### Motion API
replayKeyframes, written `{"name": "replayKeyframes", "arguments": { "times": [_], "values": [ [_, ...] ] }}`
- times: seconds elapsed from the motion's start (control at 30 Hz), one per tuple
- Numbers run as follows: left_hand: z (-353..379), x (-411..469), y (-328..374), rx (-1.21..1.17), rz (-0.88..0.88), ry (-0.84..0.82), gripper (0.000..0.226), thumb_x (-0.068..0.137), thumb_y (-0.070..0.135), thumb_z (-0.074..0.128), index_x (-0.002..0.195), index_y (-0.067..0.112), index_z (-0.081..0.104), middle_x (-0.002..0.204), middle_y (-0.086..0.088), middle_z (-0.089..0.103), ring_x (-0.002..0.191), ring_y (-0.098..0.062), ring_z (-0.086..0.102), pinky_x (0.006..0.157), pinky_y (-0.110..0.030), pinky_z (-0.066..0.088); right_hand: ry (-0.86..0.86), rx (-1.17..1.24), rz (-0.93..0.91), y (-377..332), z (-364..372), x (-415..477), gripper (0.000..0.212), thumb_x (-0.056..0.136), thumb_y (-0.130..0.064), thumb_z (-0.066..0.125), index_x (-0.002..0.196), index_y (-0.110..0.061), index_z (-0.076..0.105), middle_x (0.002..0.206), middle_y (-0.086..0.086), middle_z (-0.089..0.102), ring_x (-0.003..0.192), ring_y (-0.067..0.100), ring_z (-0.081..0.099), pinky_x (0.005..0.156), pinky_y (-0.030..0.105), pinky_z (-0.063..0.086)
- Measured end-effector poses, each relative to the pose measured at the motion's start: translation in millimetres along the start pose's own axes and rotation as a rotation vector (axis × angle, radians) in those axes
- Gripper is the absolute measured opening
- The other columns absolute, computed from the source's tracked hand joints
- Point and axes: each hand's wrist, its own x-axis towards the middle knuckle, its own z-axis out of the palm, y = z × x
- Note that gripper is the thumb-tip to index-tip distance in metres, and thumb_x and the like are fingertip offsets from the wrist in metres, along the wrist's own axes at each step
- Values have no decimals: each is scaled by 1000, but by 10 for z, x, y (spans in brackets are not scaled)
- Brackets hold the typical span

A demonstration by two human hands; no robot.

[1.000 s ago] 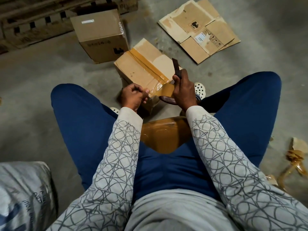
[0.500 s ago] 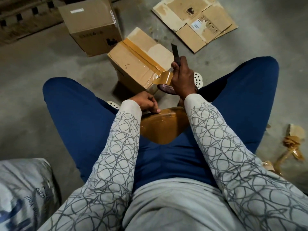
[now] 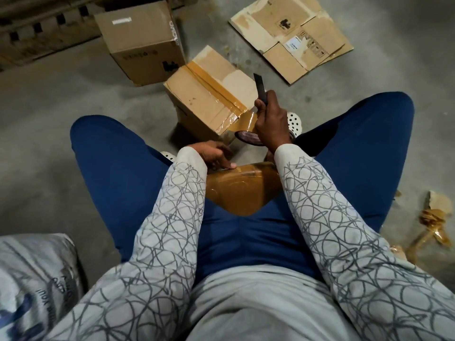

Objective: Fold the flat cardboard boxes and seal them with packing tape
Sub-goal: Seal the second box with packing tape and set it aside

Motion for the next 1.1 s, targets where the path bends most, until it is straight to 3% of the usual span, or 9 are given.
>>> {"name": "replayKeyframes", "arguments": {
  "times": [0.07, 0.17, 0.27, 0.37, 0.47, 0.63, 0.77, 0.9, 1.1],
  "values": [
    [-26, -19, -43, -254, 142, 85, 63, 77, 4, 79, 134, 16, 55, 118, -8, 66, 101, -24, 64, 74, -35, 58, 10, 2, 0, 22, 0, 2, 21, 101, -11, 46, 118, 1, 50, 114, 16, 70, 101, 41, 66, 69, 29, 40],
    [43, -10, 0, -642, 342, 179, 66, 69, 23, 88, 128, 9, 62, 118, -10, 71, 111, -29, 67, 87, -40, 57, 25, 8, -30, 56, 53, 12, 20, 100, -9, 46, 116, 3, 51, 108, 18, 71, 94, 44, 67, 65, 34, 43],
    [179, -3, 117, -781, 409, 329, 34, 79, 24, 82, 106, 5, 74, 103, -11, 75, 104, -30, 69, 87, -37, 57, 20, -14, -79, 33, 99, 12, 21, 100, -10, 47, 114, 4, 51, 101, 26, 66, 83, 48, 63, 59, 33, 31],
    [286, 67, 136, -886, 348, 512, 10, 77, 8, 82, 86, 7, 77, 87, -10, 76, 89, -27, 69, 73, -31, 55, -14, -58, -115, 23, 123, -5, 22, 99, -10, 48, 117, 2, 50, 98, 28, 65, 81, 50, 62, 60, 33, 28],
    [309, 90, 145, -897, 275, 584, 9, 76, 5, 83, 82, 7, 76, 81, -8, 76, 78, -23, 70, 60, -25, 53, -80, -80, -157, 20, 159, -36, 22, 97, -23, 46, 114, -9, 45, 95, 28, 64, 75, 50, 62, 57, 36, 31],
    [304, 42, 196, -866, 256, 671, 9, 82, 2, 76, 76, 7, 71, 69, -7, 70, 56, -13, 61, 47, -19, 49, -213, -153, -207, 15, 163, -71, 33, 93, -17, 61, 119, -2, 46, 105, 18, 71, 88, 44, 69, 59, 37, 45],
    [272, 42, 158, -836, 216, 693, 5, 83, 4, 75, 81, 8, 73, 81, -9, 73, 70, -17, 66, 53, -21, 51, -268, -267, -250, 58, 236, -85, 39, 94, -20, 63, 123, -5, 44, 99, 16, 71, 80, 41, 69, 61, 32, 39],
    [253, 1, 146, -798, 242, 694, 7, 82, 5, 77, 79, 11, 74, 86, -10, 76, 79, -19, 70, 60, -25, 54, -274, -305, -246, 105, 246, -78, 40, 93, -22, 64, 123, -9, 41, 106, 16, 71, 83, 40, 69, 65, 41, 52],
    [272, -75, 180, -778, 262, 676, 6, 83, 5, 75, 81, 10, 73, 90, -12, 76, 83, -22, 70, 69, -32, 57, -279, -390, -243, 170, 305, -100, 35, 98, -29, 56, 124, -11, 40, 95, 15, 69, 73, 36, 66, 63, 39, 49]
  ]
}}
